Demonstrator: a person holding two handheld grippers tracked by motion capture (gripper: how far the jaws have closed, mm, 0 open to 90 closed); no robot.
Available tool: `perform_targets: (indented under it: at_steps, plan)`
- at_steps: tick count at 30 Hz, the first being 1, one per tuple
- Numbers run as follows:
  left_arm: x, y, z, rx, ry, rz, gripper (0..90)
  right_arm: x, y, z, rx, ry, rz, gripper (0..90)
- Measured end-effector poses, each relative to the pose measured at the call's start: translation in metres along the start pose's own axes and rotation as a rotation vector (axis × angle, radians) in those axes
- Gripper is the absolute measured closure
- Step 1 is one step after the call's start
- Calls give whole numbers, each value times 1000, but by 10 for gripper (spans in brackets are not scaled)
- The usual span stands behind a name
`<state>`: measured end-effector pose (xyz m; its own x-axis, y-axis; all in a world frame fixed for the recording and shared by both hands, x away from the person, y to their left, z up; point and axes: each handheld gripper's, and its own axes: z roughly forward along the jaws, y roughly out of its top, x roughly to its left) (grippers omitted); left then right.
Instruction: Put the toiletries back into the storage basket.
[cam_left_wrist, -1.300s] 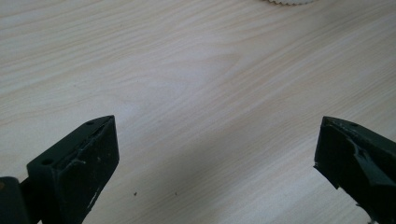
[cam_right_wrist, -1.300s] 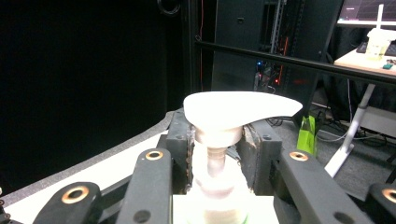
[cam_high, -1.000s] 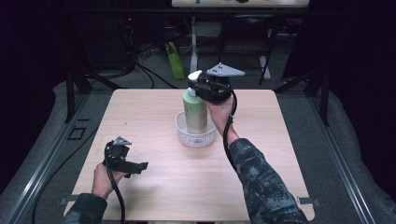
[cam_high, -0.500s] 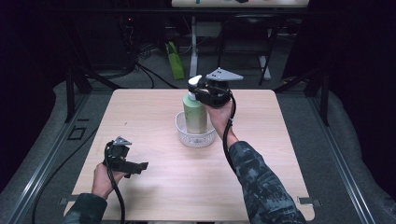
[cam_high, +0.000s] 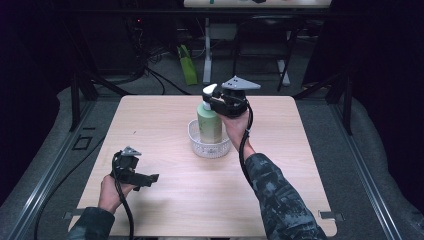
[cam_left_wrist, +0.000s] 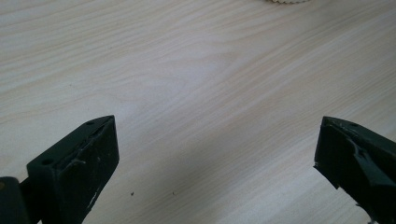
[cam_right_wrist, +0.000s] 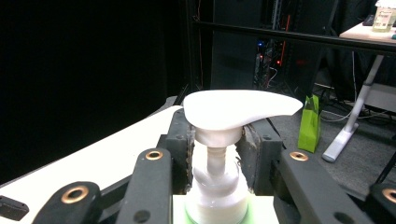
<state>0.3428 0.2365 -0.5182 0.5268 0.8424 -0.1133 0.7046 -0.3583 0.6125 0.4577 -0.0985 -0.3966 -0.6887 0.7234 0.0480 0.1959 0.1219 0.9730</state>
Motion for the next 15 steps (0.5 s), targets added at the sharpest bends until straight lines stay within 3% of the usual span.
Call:
perform_targets:
  at_steps: [15]
  plan:
    - [0, 0, 1, 4, 0, -2, 0, -4, -14, 0, 12, -1, 11, 670]
